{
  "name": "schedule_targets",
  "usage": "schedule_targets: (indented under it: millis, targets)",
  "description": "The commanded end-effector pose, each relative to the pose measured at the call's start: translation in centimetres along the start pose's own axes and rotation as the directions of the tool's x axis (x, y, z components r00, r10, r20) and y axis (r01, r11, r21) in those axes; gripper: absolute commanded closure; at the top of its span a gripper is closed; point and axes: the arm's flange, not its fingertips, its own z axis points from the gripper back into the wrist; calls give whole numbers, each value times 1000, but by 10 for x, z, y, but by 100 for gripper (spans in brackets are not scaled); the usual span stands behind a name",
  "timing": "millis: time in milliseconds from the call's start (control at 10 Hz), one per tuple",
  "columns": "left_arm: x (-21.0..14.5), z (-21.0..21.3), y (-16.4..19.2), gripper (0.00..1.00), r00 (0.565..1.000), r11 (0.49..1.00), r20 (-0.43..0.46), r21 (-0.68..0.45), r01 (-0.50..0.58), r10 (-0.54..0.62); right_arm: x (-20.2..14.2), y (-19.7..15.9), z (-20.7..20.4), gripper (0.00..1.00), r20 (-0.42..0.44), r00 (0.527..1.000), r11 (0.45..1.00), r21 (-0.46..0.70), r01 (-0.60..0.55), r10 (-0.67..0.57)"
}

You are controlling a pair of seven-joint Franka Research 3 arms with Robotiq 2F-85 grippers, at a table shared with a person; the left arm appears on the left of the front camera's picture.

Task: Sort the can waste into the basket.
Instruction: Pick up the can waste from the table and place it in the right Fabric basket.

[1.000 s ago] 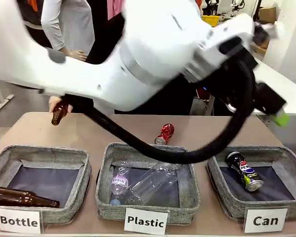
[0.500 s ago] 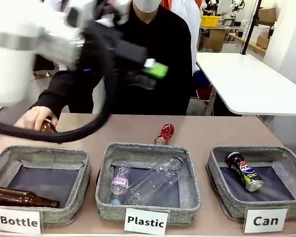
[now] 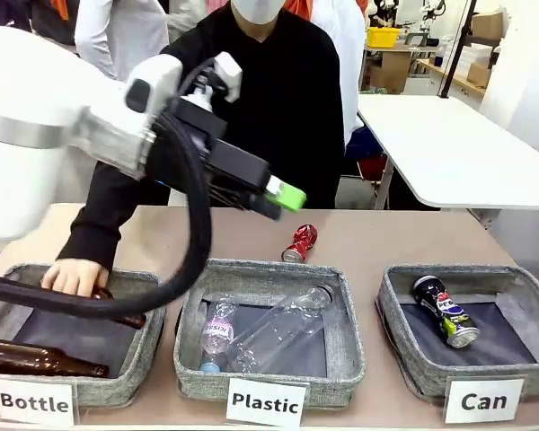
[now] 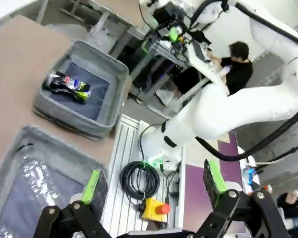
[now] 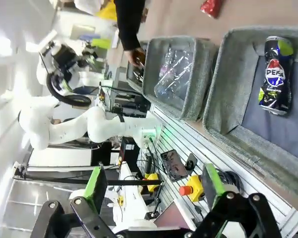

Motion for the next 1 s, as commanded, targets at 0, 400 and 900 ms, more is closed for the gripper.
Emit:
schedule_targets:
  millis: [0, 400, 900]
  targets:
    - [16, -29, 9, 0, 996, 999, -88, 25, 38, -36, -5, -4, 13, 0, 16, 1000, 1000, 23, 16, -16]
    - [20, -40, 19, 0, 994, 999, -106, 40, 17, -13, -10, -10, 25, 0, 44, 999, 999, 37, 25, -27]
    - [-12, 57, 33, 0, 999, 996, 4, 67, -54, 54, 6, 4, -4, 0, -10, 999, 992, 117, 51, -50]
